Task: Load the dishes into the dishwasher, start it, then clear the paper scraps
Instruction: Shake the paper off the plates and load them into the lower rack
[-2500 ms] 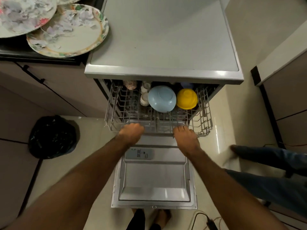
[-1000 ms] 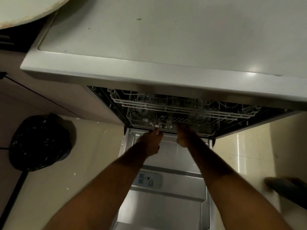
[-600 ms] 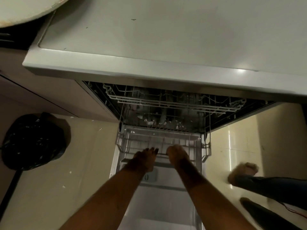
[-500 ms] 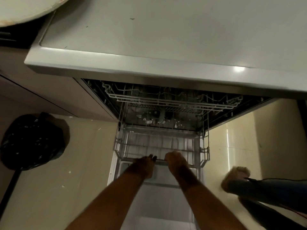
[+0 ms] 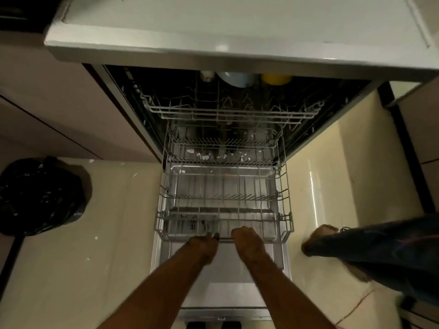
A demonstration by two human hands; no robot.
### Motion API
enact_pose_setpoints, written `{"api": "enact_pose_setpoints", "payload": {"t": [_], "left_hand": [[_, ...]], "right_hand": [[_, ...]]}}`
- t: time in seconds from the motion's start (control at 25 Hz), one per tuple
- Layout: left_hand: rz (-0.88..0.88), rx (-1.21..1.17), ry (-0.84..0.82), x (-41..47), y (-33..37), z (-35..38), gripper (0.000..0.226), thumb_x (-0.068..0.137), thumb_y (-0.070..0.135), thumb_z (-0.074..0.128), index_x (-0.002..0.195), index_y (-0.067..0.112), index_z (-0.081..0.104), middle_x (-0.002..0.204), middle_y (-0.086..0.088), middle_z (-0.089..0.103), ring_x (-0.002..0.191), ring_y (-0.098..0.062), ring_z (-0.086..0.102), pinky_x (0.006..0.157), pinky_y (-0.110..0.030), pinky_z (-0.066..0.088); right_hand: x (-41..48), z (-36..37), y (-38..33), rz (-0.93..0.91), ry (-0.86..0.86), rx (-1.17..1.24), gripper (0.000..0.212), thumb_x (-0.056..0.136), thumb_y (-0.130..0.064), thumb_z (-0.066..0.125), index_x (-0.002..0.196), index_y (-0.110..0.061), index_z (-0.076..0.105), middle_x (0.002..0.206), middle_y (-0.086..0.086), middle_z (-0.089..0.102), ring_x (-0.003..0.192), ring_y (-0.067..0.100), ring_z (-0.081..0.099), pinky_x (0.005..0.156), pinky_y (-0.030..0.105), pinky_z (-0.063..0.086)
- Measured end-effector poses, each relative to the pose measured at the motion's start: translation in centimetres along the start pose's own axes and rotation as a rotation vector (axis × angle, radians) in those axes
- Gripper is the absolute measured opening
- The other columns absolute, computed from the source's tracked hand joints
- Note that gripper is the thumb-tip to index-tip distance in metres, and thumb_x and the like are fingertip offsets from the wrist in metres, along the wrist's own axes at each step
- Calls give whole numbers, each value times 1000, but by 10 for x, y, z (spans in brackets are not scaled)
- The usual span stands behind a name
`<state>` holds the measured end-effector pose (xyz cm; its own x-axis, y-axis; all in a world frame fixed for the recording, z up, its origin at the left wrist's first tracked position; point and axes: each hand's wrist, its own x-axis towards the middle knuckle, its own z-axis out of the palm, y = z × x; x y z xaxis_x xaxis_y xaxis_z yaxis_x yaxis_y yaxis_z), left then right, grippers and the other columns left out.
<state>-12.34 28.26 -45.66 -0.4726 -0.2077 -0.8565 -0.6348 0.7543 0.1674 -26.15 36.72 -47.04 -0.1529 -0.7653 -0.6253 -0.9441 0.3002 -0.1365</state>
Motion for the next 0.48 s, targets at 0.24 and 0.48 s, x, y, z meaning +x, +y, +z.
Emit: {"api": "enact_pose_setpoints", "payload": {"t": [0.24,0.48], "left_hand": [[-97,-262,-69,-18,14,30,114,87,-11,66,163,24,-12,171,-7,-15,151,-38,29,116,-49,41],[-128,-240,-91,-25,27,44,114,88,-6,68,163,27,-12,170,-7,-16,151,-37,29,116,-48,41]], "right_hand": [[-18,15,-5,36,19,25,35,101,-3,55,134,-10,59,134,15,60,126,31,57,103,37,49],[-37,25,-5,31,126,81,32,87,-13,80,118,-11,70,114,14,68,105,28,68,87,35,57]]}}
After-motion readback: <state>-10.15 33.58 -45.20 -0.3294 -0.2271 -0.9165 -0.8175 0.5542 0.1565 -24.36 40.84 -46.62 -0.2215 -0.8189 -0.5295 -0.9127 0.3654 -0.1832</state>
